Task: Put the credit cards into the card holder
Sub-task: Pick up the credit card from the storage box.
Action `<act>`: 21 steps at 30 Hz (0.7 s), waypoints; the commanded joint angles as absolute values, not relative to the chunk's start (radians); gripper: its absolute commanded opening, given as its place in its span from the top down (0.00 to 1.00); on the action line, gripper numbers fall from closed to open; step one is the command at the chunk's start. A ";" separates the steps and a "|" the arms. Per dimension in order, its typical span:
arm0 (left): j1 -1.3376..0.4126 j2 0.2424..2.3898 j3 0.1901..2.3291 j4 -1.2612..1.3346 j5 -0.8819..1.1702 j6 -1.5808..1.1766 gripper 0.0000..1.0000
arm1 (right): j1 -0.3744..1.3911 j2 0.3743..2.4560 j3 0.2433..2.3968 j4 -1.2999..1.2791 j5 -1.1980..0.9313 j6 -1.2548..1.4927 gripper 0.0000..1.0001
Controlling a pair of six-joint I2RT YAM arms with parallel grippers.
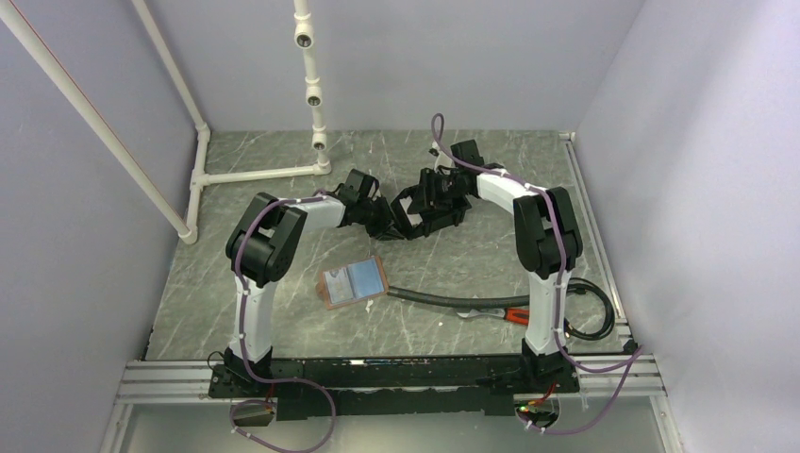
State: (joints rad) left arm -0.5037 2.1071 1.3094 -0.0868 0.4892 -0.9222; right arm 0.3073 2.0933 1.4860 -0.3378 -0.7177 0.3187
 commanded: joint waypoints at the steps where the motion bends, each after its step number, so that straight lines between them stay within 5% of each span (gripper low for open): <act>1: -0.509 2.123 1.320 -0.074 0.497 -0.911 0.83 | 0.321 2.005 1.473 -0.299 -0.777 0.337 0.55; 11: -0.509 2.117 1.320 -0.080 0.497 -0.904 0.83 | 0.318 1.993 1.459 -0.291 -0.774 0.348 0.60; 21: -0.507 2.117 1.331 -0.090 0.496 -0.893 0.83 | 0.318 1.972 1.473 -0.336 -0.702 0.336 0.81</act>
